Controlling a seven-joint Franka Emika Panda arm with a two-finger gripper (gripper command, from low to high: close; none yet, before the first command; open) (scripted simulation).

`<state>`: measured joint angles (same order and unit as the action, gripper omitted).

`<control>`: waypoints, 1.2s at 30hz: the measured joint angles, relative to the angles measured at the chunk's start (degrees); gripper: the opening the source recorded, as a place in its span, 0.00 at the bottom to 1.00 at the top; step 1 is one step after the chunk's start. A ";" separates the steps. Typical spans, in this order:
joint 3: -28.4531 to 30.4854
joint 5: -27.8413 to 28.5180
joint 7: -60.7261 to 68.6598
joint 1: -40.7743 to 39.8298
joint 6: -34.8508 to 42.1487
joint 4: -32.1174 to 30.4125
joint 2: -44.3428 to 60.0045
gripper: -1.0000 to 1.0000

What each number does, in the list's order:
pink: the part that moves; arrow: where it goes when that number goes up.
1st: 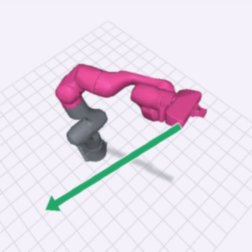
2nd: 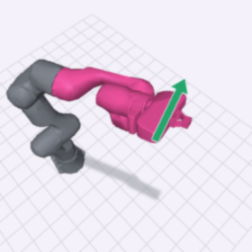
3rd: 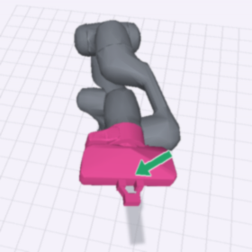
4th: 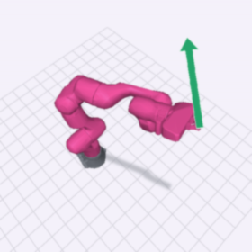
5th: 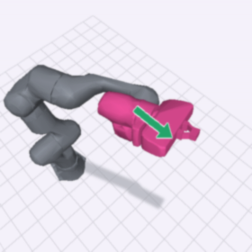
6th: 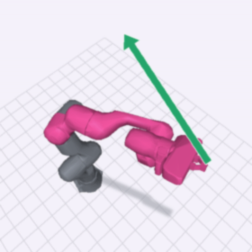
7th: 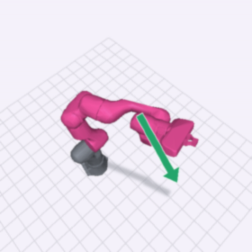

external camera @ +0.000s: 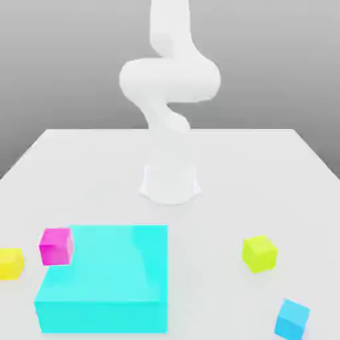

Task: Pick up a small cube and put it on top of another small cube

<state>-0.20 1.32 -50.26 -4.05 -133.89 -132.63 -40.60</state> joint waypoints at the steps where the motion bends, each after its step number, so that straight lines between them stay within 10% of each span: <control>1: -0.01 0.60 -1.95 -1.69 -0.89 -0.36 2.26 0.50; 16: 6.24 5.31 -26.25 -20.14 -13.38 -5.39 33.60 0.50; 31: 6.45 -10.34 -29.56 -34.60 -29.58 -7.00 64.70 0.50; 32: 6.07 -10.62 -29.35 -34.93 -30.48 -6.77 65.84 0.00; 36: 6.06 -10.58 -29.39 -34.94 -30.53 -6.77 65.85 0.00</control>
<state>5.86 -9.27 -79.65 -38.99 -164.42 -139.40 25.25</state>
